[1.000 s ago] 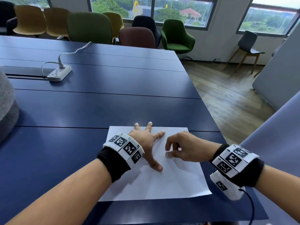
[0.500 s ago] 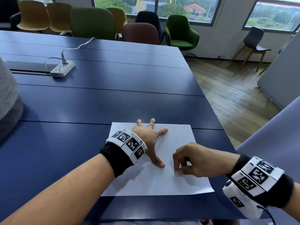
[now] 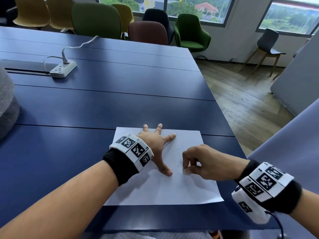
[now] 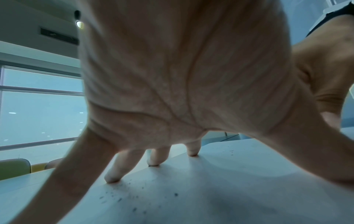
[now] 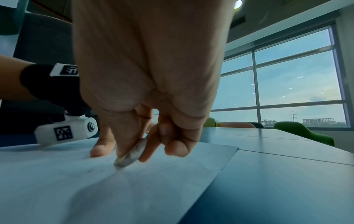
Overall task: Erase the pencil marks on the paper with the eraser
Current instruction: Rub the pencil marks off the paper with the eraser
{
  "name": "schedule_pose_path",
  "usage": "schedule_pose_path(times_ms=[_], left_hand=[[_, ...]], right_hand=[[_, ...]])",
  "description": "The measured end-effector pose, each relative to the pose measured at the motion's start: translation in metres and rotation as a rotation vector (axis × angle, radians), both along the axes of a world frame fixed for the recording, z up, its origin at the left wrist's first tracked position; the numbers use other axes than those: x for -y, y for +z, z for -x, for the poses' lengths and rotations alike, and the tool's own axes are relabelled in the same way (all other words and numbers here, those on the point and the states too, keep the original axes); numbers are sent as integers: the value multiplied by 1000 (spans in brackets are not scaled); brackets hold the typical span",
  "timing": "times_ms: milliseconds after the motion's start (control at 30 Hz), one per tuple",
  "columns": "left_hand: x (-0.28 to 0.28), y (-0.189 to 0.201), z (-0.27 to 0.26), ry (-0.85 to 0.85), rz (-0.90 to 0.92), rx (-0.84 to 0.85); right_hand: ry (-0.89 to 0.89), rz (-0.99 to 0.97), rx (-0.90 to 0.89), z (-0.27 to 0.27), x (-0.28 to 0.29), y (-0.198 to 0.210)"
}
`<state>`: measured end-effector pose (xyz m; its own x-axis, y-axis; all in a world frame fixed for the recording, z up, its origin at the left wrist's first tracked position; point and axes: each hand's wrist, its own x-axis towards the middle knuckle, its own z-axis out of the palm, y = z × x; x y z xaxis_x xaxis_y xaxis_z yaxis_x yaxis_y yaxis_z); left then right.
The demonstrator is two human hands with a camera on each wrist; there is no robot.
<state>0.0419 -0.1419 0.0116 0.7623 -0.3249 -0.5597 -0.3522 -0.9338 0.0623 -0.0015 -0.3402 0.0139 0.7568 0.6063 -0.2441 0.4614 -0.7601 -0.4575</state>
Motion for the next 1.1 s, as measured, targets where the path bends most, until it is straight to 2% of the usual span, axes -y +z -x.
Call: schedule_pose_path(times_ms=[167, 300, 467, 633, 767, 900, 1033, 1100], left_hand=[[1, 2, 1, 2, -8, -3], [1, 2, 1, -1, -9, -1], [0, 1, 0, -3, -13, 8], [0, 2, 1, -1, -10, 4], [-1, 1, 1, -2, -6, 12], [-1, 0, 1, -1, -5, 12], [-2, 2, 1, -5, -3, 10], [-2, 2, 1, -7, -1, 13]], right_hand=[[82, 57, -140, 9, 1, 4], [-51, 10, -48, 7, -1, 2], [25, 1, -86, 29, -7, 1], [-60, -13, -53, 21, -3, 0], [29, 1, -78, 30, -13, 1], [-53, -8, -46, 15, -8, 2], [64, -3, -63, 29, -19, -2], [42, 12, -62, 22, -20, 0]])
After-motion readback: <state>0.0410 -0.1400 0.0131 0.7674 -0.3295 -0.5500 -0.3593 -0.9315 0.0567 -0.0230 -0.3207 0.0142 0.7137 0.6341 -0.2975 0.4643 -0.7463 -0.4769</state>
